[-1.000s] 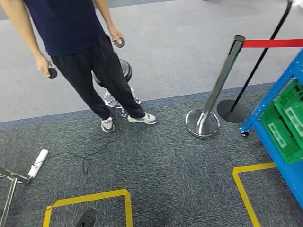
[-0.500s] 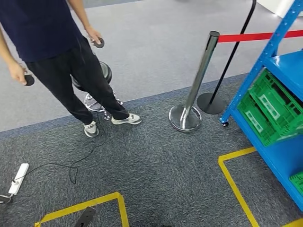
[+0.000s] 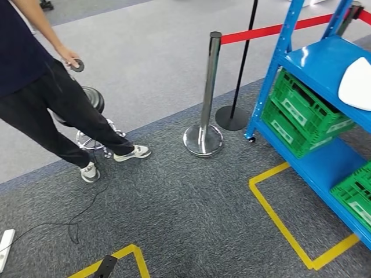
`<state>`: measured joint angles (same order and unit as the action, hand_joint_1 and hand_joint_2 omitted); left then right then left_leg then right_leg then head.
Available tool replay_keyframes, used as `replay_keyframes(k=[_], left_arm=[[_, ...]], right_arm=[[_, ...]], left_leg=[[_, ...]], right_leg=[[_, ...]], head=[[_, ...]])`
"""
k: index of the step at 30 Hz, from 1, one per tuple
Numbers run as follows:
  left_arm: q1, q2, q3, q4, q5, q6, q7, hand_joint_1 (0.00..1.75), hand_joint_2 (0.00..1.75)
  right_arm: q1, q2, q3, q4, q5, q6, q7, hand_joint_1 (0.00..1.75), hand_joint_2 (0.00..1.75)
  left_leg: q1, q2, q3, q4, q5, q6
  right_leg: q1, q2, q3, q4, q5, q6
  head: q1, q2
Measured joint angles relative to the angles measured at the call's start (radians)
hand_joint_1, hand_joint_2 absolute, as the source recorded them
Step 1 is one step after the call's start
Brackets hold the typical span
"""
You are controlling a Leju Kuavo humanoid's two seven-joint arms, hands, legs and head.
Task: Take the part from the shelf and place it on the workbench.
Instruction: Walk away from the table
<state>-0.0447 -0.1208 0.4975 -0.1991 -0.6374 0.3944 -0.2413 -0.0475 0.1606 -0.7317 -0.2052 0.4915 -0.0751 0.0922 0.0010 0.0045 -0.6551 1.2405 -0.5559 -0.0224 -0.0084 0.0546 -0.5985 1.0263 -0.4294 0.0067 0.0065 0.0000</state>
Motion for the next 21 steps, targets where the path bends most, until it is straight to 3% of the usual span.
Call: replay_keyframes(k=[2,3,5,7,9,11,13,14,15,16,18,20,21], left_arm=[[-0.001,0.000,0.001,0.000,0.000,-0.003,0.000,0.00,1.75],[-0.001,0.000,0.001,0.000,0.000,-0.004,0.000,0.00,1.75],[-0.001,-0.001,0.001,0.000,-0.001,-0.007,0.001,0.00,1.75],[-0.002,-0.002,0.002,0.000,-0.002,-0.009,0.002,0.00,1.75],[-0.003,-0.001,0.003,0.000,-0.003,-0.010,0.002,0.00,1.75],[0.000,-0.001,0.003,0.000,-0.004,-0.012,0.002,0.00,1.75],[0.003,-0.001,0.004,0.000,-0.004,-0.013,0.002,0.00,1.75],[0.004,0.000,0.004,0.000,-0.004,-0.013,0.002,0.00,1.75],[0.003,-0.001,0.004,0.000,-0.004,-0.013,0.002,0.00,1.75],[0.003,-0.001,0.004,0.000,-0.004,-0.014,0.002,0.00,1.75],[0.003,-0.001,0.004,0.000,-0.004,-0.014,0.002,0.00,1.75],[0.003,-0.002,0.004,0.000,-0.004,-0.015,0.002,0.00,1.75],[0.002,-0.002,0.004,0.000,-0.004,-0.015,0.002,0.00,1.75]], right_arm=[[0.000,0.000,0.000,0.000,0.000,0.002,0.002,0.00,0.00],[-0.001,0.000,0.000,0.000,-0.001,0.003,0.002,0.00,0.00],[-0.001,0.000,-0.001,0.000,-0.012,0.006,0.001,0.00,0.00],[0.005,0.000,-0.005,0.000,-0.027,0.006,-0.003,0.00,0.00],[0.009,0.000,-0.010,0.000,-0.035,0.004,-0.006,0.00,0.00],[0.006,0.000,-0.014,0.000,-0.037,0.002,-0.008,0.00,0.00],[0.003,0.000,-0.016,0.000,-0.038,0.002,-0.010,0.00,0.00],[0.004,0.000,-0.018,0.000,-0.039,0.002,-0.010,0.00,0.00],[0.006,-0.001,-0.019,0.000,-0.039,0.002,-0.010,0.00,0.00],[0.006,-0.002,-0.020,0.000,-0.039,0.002,-0.010,0.00,0.00],[0.005,-0.003,-0.021,0.000,-0.039,0.001,-0.010,0.00,0.00],[0.002,-0.004,-0.022,0.000,-0.039,0.001,-0.011,0.00,0.00],[0.002,-0.004,-0.022,0.000,-0.039,0.001,-0.011,0.00,0.00]], left_leg=[[0.005,-0.030,0.058,-0.130,0.071,-0.001],[0.009,-0.048,0.083,-0.186,0.090,-0.001],[0.010,-0.067,0.103,-0.236,0.096,0.003],[0.009,-0.051,0.104,-0.241,0.098,0.017],[0.009,-0.033,0.104,-0.244,0.102,0.031],[0.005,-0.012,0.104,-0.245,0.102,0.040],[0.002,0.014,0.104,-0.245,0.101,0.042],[0.001,0.025,0.105,-0.245,0.100,0.043],[0.001,0.035,0.107,-0.245,0.098,0.042],[0.000,0.044,0.110,-0.245,0.096,0.041],[-0.003,0.061,0.117,-0.243,0.090,0.033],[-0.007,0.076,0.120,-0.241,0.086,0.024],[-0.008,0.084,0.122,-0.241,0.085,0.019]], right_leg=[[-0.001,0.024,-0.001,0.002,0.002,0.007],[-0.001,0.035,-0.005,0.004,0.003,0.012],[-0.001,0.054,-0.012,0.003,0.007,0.025],[-0.005,0.059,-0.020,0.000,0.010,0.037],[-0.004,0.020,-0.041,0.038,-0.018,0.043],[-0.002,-0.028,-0.093,0.155,-0.087,0.046],[-0.002,-0.043,-0.144,0.274,-0.138,0.049],[-0.002,-0.046,-0.148,0.288,-0.136,0.049],[-0.001,-0.049,-0.131,0.263,-0.117,0.048],[-0.001,-0.057,-0.096,0.202,-0.085,0.046],[0.005,-0.098,-0.020,0.066,-0.036,0.037],[0.012,-0.119,0.010,0.011,-0.023,0.027],[0.014,-0.107,0.010,0.011,-0.021,0.021]], head=[[-0.001,0.000],[-0.002,0.000],[-0.003,0.000],[-0.003,0.000],[0.001,0.000],[0.005,0.000],[0.005,0.000],[0.005,0.000],[0.005,0.000],[0.005,0.000],[0.005,0.000],[0.003,0.000],[0.003,0.000]])
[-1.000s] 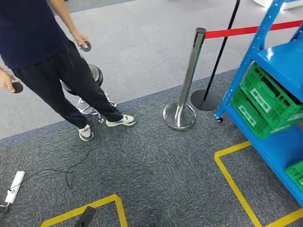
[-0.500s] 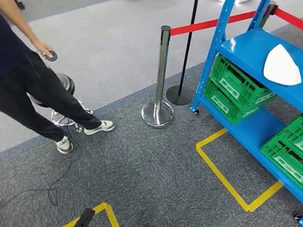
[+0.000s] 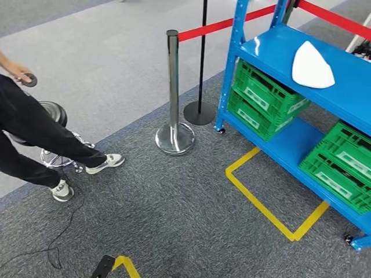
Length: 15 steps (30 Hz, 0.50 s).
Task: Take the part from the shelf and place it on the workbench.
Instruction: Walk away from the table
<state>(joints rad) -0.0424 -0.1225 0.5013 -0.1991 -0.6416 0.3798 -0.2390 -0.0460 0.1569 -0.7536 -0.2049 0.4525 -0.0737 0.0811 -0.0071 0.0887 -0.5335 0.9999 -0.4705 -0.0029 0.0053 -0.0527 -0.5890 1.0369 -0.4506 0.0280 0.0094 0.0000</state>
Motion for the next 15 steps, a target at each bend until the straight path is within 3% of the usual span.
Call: replay_keyframes(k=[1,3,5,6,7,8,9,10,12,14,15], left_arm=[[-0.001,0.000,0.000,0.000,0.000,0.000,0.000,0.00,1.75],[-0.003,0.000,0.000,0.000,-0.001,0.000,0.000,0.00,1.75],[-0.004,0.000,0.000,0.000,-0.001,0.000,0.000,0.00,1.75],[-0.002,0.000,0.000,0.000,-0.001,0.000,0.000,0.00,1.75],[0.000,0.000,0.000,0.000,-0.001,0.000,0.000,0.00,1.75],[0.001,-0.001,0.000,0.000,-0.001,0.000,0.000,0.00,1.75],[0.002,-0.001,0.000,0.000,-0.002,0.000,0.000,0.00,1.75],[0.002,-0.001,0.000,0.000,-0.003,-0.001,0.000,0.00,1.75],[0.002,-0.001,0.000,0.000,-0.007,-0.001,0.000,0.00,1.75],[0.002,-0.002,0.000,0.000,-0.011,-0.001,0.000,0.00,1.75],[0.003,-0.002,0.000,0.000,-0.014,-0.001,0.000,0.00,1.75]], right_arm=[[0.001,0.000,-0.001,0.000,0.000,0.000,0.000,0.00,0.00],[0.001,-0.001,-0.002,0.000,0.000,-0.001,0.000,0.00,0.00],[-0.002,-0.001,-0.003,0.000,0.000,-0.001,0.000,0.00,0.00],[-0.003,-0.001,-0.004,0.000,-0.003,-0.001,0.000,0.00,0.00],[-0.003,-0.001,-0.005,0.000,-0.008,-0.001,-0.001,0.00,0.00],[-0.002,-0.001,-0.008,0.000,-0.017,-0.001,-0.003,0.00,0.00],[-0.002,-0.001,-0.014,0.000,-0.029,-0.001,-0.006,0.00,0.00],[-0.001,-0.001,-0.021,0.000,-0.041,-0.001,-0.010,0.00,0.00],[-0.002,-0.001,-0.035,0.000,-0.057,-0.001,-0.017,0.00,0.00],[-0.004,-0.001,-0.045,0.000,-0.063,-0.002,-0.019,0.00,0.00],[-0.003,-0.001,-0.049,0.000,-0.063,-0.002,-0.018,0.00,0.00]], left_leg=[[0.002,0.005,0.001,-0.001,-0.002,-0.005],[0.006,-0.021,-0.007,0.024,-0.024,-0.017],[0.008,-0.064,-0.052,0.123,-0.079,-0.025],[0.009,-0.075,-0.085,0.189,-0.107,-0.027],[0.009,-0.078,-0.113,0.242,-0.123,-0.028],[0.010,-0.080,-0.130,0.267,-0.120,-0.029],[0.010,-0.081,-0.129,0.257,-0.098,-0.028],[0.011,-0.087,-0.111,0.212,-0.062,-0.028],[0.018,-0.130,-0.055,0.084,0.003,-0.027],[0.023,-0.168,-0.025,0.010,0.019,-0.024],[0.022,-0.169,-0.023,0.001,0.016,-0.020]], right_leg=[[-0.001,0.010,-0.001,-0.001,0.002,-0.006],[-0.005,0.030,-0.001,-0.007,0.007,-0.017],[-0.010,0.051,-0.001,-0.010,0.010,-0.025],[-0.011,0.063,-0.002,-0.010,0.011,-0.027],[-0.011,0.075,-0.002,-0.010,0.011,-0.028],[-0.011,0.087,-0.002,-0.010,0.011,-0.029],[-0.012,0.100,-0.002,-0.009,0.011,-0.028],[-0.013,0.113,-0.001,-0.009,0.012,-0.026],[-0.013,0.136,-0.004,-0.007,0.014,-0.019],[-0.013,0.157,-0.012,-0.006,0.018,-0.006],[-0.014,0.167,-0.016,-0.008,0.021,0.001]], head=[[0.000,0.000],[-0.003,0.000],[-0.008,0.000],[-0.009,0.000],[-0.010,0.000],[-0.010,0.000],[-0.010,0.000],[-0.010,0.000],[-0.011,0.000],[-0.012,0.000],[-0.011,0.000]])
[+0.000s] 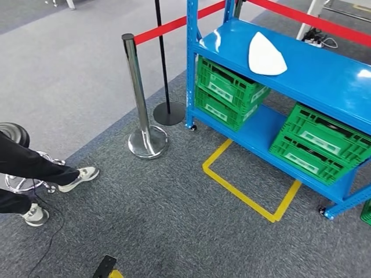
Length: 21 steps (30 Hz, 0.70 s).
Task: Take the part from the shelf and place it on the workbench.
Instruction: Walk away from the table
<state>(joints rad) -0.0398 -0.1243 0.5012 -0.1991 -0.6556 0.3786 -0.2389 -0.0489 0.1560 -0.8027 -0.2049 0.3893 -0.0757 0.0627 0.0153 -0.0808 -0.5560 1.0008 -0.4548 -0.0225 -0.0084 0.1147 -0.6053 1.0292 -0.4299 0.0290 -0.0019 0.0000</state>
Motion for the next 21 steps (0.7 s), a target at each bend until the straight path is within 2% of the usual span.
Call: replay_keyframes(k=[1,2,3,4,5,6,7,8,9,10,11,13,14,15,17,19,21], left_arm=[[0.000,0.000,0.000,0.000,-0.002,0.000,0.000,0.00,1.75],[0.000,0.000,0.000,0.000,-0.004,0.000,0.000,0.00,1.75],[0.000,0.000,0.000,0.000,-0.004,0.001,0.000,0.00,1.75],[0.000,0.000,0.000,0.000,-0.003,0.001,0.000,0.00,1.75],[0.002,-0.001,0.001,0.000,-0.002,0.001,0.000,0.00,1.75],[0.005,-0.002,0.001,0.000,-0.001,0.002,0.000,0.00,1.75],[0.008,-0.002,0.001,0.000,0.000,0.003,0.000,0.00,1.75],[0.009,-0.003,0.002,0.000,0.000,0.004,0.001,0.00,1.75],[0.009,-0.003,0.002,0.000,0.000,0.006,0.002,0.00,1.75],[0.009,-0.003,0.002,0.000,0.000,0.007,0.003,0.00,1.75],[0.008,-0.004,0.002,0.000,0.000,0.008,0.003,0.00,1.75],[0.008,-0.003,0.003,0.000,0.001,0.010,0.001,0.00,1.75],[0.008,-0.002,0.003,0.000,0.001,0.011,-0.001,0.00,1.75],[0.008,-0.002,0.004,0.000,0.003,0.012,-0.003,0.00,1.75],[0.005,-0.001,0.006,0.000,0.010,0.013,-0.007,0.00,1.75],[0.002,-0.001,0.011,0.000,0.016,0.015,-0.010,0.00,1.75],[0.001,-0.001,0.017,0.000,0.018,0.016,-0.012,0.00,1.75]], right_arm=[[0.002,0.000,-0.004,0.000,0.000,0.000,0.001,0.00,0.00],[0.006,0.000,-0.007,0.000,0.001,0.000,0.003,0.00,0.00],[0.008,0.000,-0.010,0.000,0.003,0.000,0.005,0.00,0.00],[0.008,0.000,-0.012,0.000,0.007,0.001,0.006,0.00,0.00],[0.006,0.000,-0.012,0.000,0.012,0.002,0.006,0.00,0.00],[0.004,0.000,-0.012,0.000,0.017,0.005,0.006,0.00,0.00],[0.003,0.000,-0.012,0.000,0.022,0.009,0.005,0.00,0.00],[0.003,-0.001,-0.012,0.000,0.026,0.012,0.003,0.00,0.00],[0.003,-0.002,-0.012,0.000,0.029,0.016,0.000,0.00,0.00],[0.003,-0.003,-0.012,0.000,0.032,0.018,-0.002,0.00,0.00],[0.003,-0.005,-0.012,0.000,0.034,0.020,-0.003,0.00,0.00],[-0.001,-0.007,-0.012,0.000,0.036,0.021,-0.002,0.00,0.00],[-0.003,-0.007,-0.012,0.000,0.037,0.022,0.000,0.00,0.00],[-0.004,-0.007,-0.012,0.000,0.038,0.022,0.002,0.00,0.00],[-0.002,-0.007,-0.012,0.000,0.040,0.022,0.007,0.00,0.00],[-0.002,-0.007,-0.012,0.000,0.041,0.020,0.012,0.00,0.00],[-0.004,-0.007,-0.012,0.000,0.043,0.018,0.014,0.00,0.00]], left_leg=[[0.000,0.010,-0.001,-0.002,0.001,0.006],[-0.001,0.021,0.000,-0.005,0.004,0.013],[-0.001,0.032,0.001,-0.008,0.007,0.021],[0.000,0.045,0.002,-0.010,0.008,0.027],[-0.002,0.057,0.003,-0.011,0.008,0.031],[-0.005,0.071,0.003,-0.011,0.007,0.034],[-0.006,0.085,0.003,-0.011,0.007,0.035],[-0.007,0.098,0.003,-0.010,0.006,0.036],[-0.007,0.110,0.004,-0.010,0.005,0.035],[-0.007,0.120,0.005,-0.010,0.004,0.034],[-0.007,0.128,0.008,-0.010,0.002,0.031],[-0.012,0.144,0.013,-0.007,-0.003,0.021],[-0.015,0.151,0.014,-0.007,-0.005,0.016],[-0.017,0.158,0.015,-0.007,-0.005,0.011],[-0.015,0.166,0.018,-0.006,-0.008,0.000],[-0.012,0.142,0.003,0.032,-0.038,-0.010],[-0.010,0.106,-0.050,0.145,-0.098,-0.016]], right_leg=[[-0.003,0.009,-0.005,-0.004,0.003,0.007],[-0.004,0.003,-0.010,-0.002,0.002,0.012],[-0.003,-0.016,-0.021,0.015,-0.009,0.017],[-0.002,-0.042,-0.040,0.051,-0.032,0.020],[-0.001,-0.072,-0.067,0.110,-0.065,0.022],[-0.001,-0.092,-0.100,0.179,-0.099,0.024],[-0.001,-0.101,-0.127,0.240,-0.123,0.026],[-0.002,-0.105,-0.142,0.276,-0.132,0.028],[-0.002,-0.108,-0.136,0.271,-0.120,0.028],[-0.002,-0.113,-0.109,0.228,-0.094,0.029],[-0.001,-0.127,-0.069,0.159,-0.062,0.028],[0.004,-0.162,0.000,0.039,-0.027,0.020],[0.006,-0.172,0.016,0.012,-0.023,0.013],[0.008,-0.170,0.018,0.005,-0.026,0.006],[0.006,-0.149,0.016,0.004,-0.022,-0.008],[0.002,-0.131,0.016,0.000,-0.017,-0.020],[-0.001,-0.113,0.015,-0.001,-0.015,-0.027]], head=[[0.000,0.000],[0.000,0.000],[0.003,0.000],[0.006,0.000],[0.008,0.000],[0.010,0.000],[0.010,0.000],[0.010,0.000],[0.010,0.000],[0.010,0.000],[0.010,0.000],[0.010,0.000],[0.009,0.000],[0.008,0.000],[0.006,0.000],[0.003,0.000],[-0.001,0.000]])
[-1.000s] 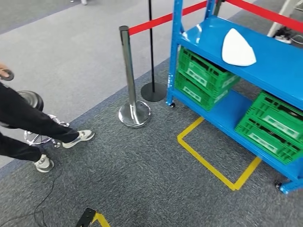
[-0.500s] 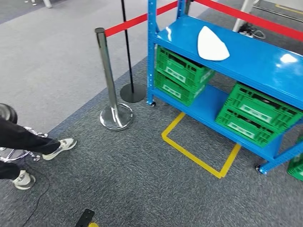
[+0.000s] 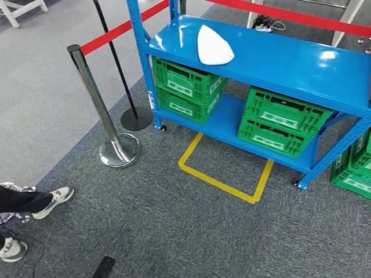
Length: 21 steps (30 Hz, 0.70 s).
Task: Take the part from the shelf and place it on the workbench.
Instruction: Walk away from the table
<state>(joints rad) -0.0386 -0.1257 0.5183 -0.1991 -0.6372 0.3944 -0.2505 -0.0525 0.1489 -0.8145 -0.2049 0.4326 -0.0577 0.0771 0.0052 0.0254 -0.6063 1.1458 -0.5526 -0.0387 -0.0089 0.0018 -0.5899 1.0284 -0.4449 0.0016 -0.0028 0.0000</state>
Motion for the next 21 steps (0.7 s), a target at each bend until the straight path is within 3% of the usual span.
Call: replay_keyframes(k=[2,3,5,7,9,11,13,15,17,18,19,21], left_arm=[[0.002,-0.001,0.004,0.000,0.004,0.000,0.000,0.00,1.75],[0.002,-0.002,0.006,0.000,0.007,0.000,0.000,0.00,1.75],[0.000,-0.002,0.011,0.000,0.010,0.000,0.000,0.00,1.75],[-0.002,-0.003,0.013,0.000,0.011,0.000,0.000,0.00,1.75],[-0.003,-0.005,0.016,0.000,0.011,0.000,0.000,0.00,1.75],[-0.006,-0.007,0.018,0.000,0.013,-0.001,0.000,0.00,1.75],[-0.007,-0.009,0.020,0.000,0.015,-0.002,0.000,0.00,1.75],[-0.005,-0.011,0.021,0.000,0.013,-0.003,0.000,0.00,1.75],[-0.001,-0.012,0.022,0.000,0.011,-0.004,0.000,0.00,1.75],[0.000,-0.012,0.023,0.000,0.010,-0.004,0.000,0.00,1.75],[0.000,-0.012,0.024,0.000,0.010,-0.004,0.000,0.00,1.75],[-0.001,-0.013,0.025,0.000,0.010,-0.004,0.000,0.00,1.75]], right_arm=[[0.000,-0.001,0.000,0.000,0.002,-0.001,-0.001,0.00,0.00],[0.001,-0.001,0.000,0.000,0.002,-0.002,-0.003,0.00,0.00],[0.002,-0.003,0.000,0.000,0.003,-0.002,-0.007,0.00,0.00],[0.001,-0.004,0.000,0.000,0.004,-0.002,-0.010,0.00,0.00],[0.000,-0.006,0.000,0.000,0.005,-0.002,-0.012,0.00,0.00],[0.004,-0.009,0.000,0.000,0.007,-0.002,-0.013,0.00,0.00],[0.006,-0.011,0.000,0.000,0.009,-0.002,-0.013,0.00,0.00],[0.003,-0.012,0.002,0.000,0.010,-0.002,-0.013,0.00,0.00],[0.000,-0.012,0.004,0.000,0.011,-0.001,-0.013,0.00,0.00],[0.001,-0.012,0.005,0.000,0.011,0.000,-0.013,0.00,0.00],[0.002,-0.012,0.005,0.000,0.011,-0.001,-0.013,0.00,0.00],[0.003,-0.013,0.006,0.000,0.011,-0.001,-0.013,0.00,0.00]], left_leg=[[0.000,-0.013,-0.058,0.110,-0.035,-0.001],[0.001,-0.016,-0.067,0.122,-0.026,0.000],[0.002,-0.029,-0.035,0.043,0.036,0.005],[0.006,-0.069,0.021,-0.079,0.089,0.010],[0.007,-0.092,0.046,-0.138,0.099,0.016],[0.006,-0.076,0.048,-0.147,0.102,0.027],[0.007,-0.057,0.049,-0.153,0.107,0.042],[0.005,-0.034,0.050,-0.155,0.107,0.050],[0.003,-0.010,0.050,-0.155,0.106,0.052],[0.002,0.002,0.050,-0.155,0.105,0.052],[0.002,0.011,0.051,-0.155,0.104,0.052],[0.002,0.029,0.056,-0.154,0.101,0.047]], right_leg=[[0.000,0.023,-0.001,0.000,0.001,-0.003],[0.000,0.035,-0.001,0.000,0.001,-0.003],[-0.001,0.060,-0.001,0.000,0.003,0.000],[0.000,0.082,-0.004,0.003,0.005,0.008],[0.001,0.100,-0.012,0.004,0.009,0.019],[-0.001,0.111,-0.020,0.000,0.014,0.033],[-0.001,0.078,-0.040,0.032,-0.006,0.043],[0.001,0.027,-0.091,0.142,-0.066,0.048],[0.000,0.009,-0.146,0.263,-0.117,0.052],[0.000,0.006,-0.154,0.285,-0.118,0.053],[0.000,0.004,-0.142,0.269,-0.102,0.054],[0.000,-0.020,-0.071,0.147,-0.041,0.053]], head=[[-0.001,0.000],[-0.001,0.000],[-0.001,0.000],[-0.002,0.000],[-0.003,0.000],[-0.003,0.000],[0.002,0.000],[0.008,0.000],[0.008,0.000],[0.008,0.000],[0.008,0.000],[0.009,0.000]])
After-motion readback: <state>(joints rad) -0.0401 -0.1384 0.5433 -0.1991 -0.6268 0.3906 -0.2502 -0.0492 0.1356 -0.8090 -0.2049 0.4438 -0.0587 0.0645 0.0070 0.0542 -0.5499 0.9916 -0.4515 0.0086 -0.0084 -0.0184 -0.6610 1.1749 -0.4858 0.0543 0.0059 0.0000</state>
